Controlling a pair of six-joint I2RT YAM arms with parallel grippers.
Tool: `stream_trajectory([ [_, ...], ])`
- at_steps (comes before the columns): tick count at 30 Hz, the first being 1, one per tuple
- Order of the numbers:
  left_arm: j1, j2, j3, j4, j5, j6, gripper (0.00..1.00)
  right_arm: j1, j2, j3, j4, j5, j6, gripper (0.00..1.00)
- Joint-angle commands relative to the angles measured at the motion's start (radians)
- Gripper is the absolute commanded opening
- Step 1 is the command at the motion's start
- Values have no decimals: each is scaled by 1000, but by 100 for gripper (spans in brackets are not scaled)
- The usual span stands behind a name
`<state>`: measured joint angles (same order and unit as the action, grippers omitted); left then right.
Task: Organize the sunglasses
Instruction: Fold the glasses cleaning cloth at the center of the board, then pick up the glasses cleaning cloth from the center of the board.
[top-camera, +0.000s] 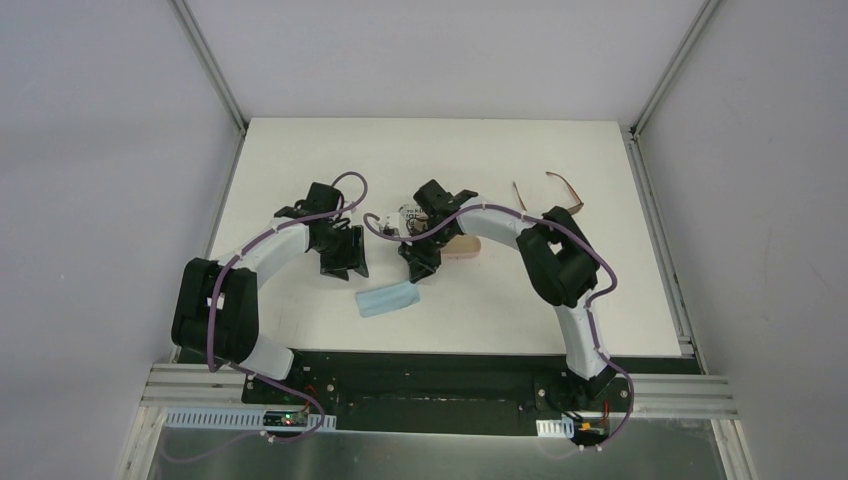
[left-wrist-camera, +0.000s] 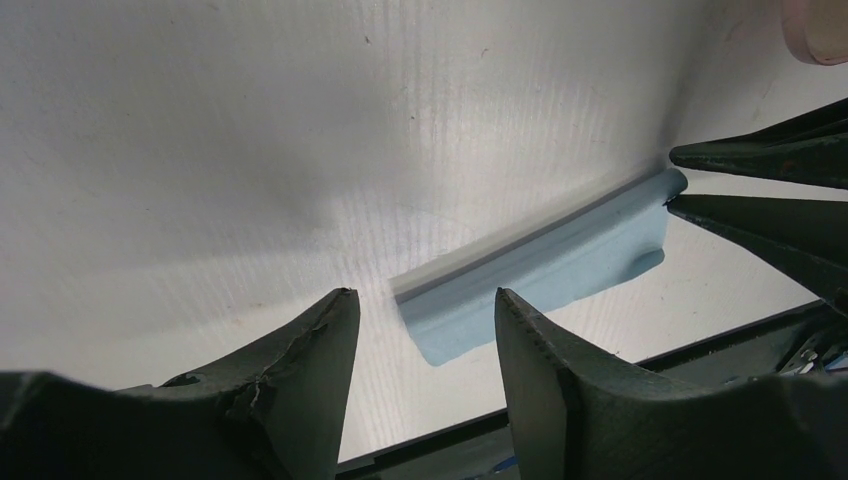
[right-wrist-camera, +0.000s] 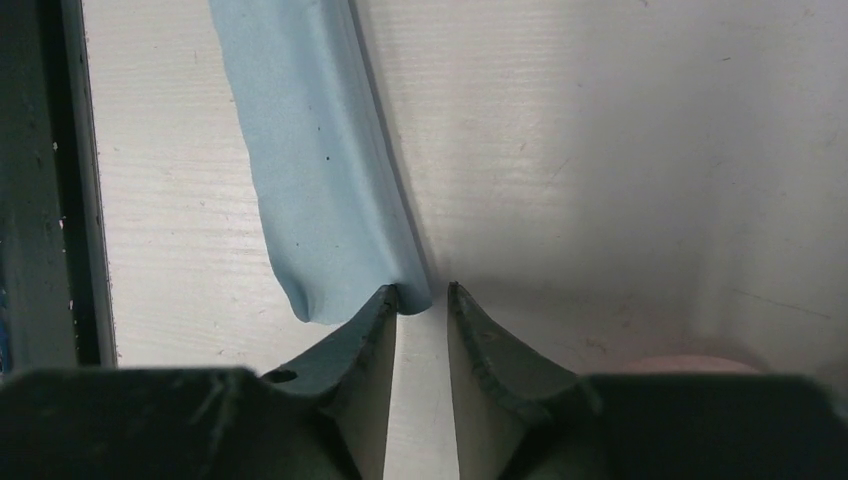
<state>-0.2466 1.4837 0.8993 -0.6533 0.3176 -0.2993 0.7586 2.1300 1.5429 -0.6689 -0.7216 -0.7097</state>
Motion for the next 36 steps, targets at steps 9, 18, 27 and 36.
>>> stream_trajectory([
  [9, 10, 9, -12, 33, 15, -5, 53, -16, 43, 58, -54, -95, -24, 1],
  [18, 12, -34, -81, 160, 15, 17, 54, -75, 28, 44, -94, -88, -8, 0],
  [27, 18, -69, -156, 339, 146, 80, 54, -104, 38, 12, -106, -84, -6, 0],
  [36, 20, -90, -196, 389, 240, 67, 51, -108, 40, 15, -106, -99, -1, 0],
])
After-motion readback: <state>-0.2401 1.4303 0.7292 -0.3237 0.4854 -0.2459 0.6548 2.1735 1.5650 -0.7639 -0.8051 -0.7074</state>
